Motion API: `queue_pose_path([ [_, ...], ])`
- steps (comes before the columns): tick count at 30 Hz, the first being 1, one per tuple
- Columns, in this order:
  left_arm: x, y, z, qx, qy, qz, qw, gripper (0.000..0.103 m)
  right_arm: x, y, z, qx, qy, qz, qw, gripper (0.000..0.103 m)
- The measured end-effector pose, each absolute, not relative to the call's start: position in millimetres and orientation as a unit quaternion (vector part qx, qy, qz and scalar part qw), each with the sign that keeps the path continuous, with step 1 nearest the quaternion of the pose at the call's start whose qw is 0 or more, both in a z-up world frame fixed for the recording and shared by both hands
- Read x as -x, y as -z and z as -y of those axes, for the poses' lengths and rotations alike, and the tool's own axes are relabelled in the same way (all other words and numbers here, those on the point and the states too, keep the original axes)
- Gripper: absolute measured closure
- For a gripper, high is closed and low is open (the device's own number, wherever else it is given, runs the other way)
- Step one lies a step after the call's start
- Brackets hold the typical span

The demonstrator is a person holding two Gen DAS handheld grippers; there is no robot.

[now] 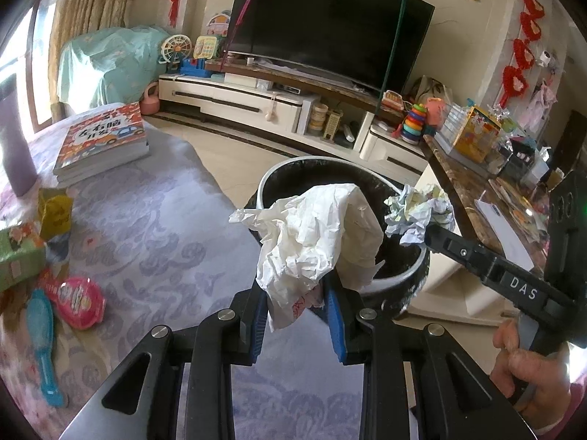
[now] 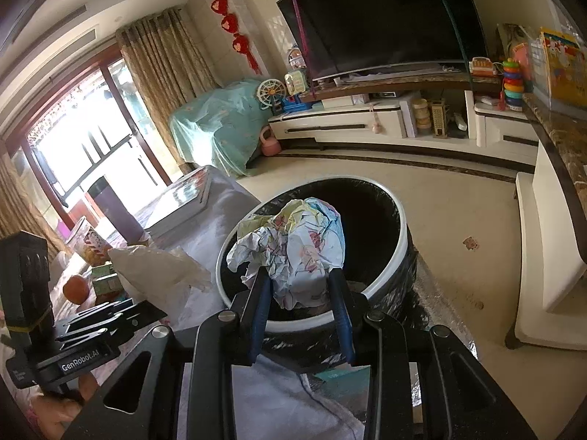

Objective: Collect trash
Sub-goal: 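Carry the white bag and crumpled paper over the trash bin with both tools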

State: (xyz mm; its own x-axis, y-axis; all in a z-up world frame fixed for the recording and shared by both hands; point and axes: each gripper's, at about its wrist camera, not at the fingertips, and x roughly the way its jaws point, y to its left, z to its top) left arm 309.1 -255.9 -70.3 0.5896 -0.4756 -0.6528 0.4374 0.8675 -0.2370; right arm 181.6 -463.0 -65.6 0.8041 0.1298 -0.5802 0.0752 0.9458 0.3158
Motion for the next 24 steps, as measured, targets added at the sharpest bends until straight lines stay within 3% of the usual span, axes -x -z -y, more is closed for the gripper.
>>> queue_pose_path([
  [24, -371, 71, 309, -0.005, 0.259, -0.388, 0.885, 0.074, -219, 73, 490, -0.174, 0.004, -0.34, 0.924, 0.071],
])
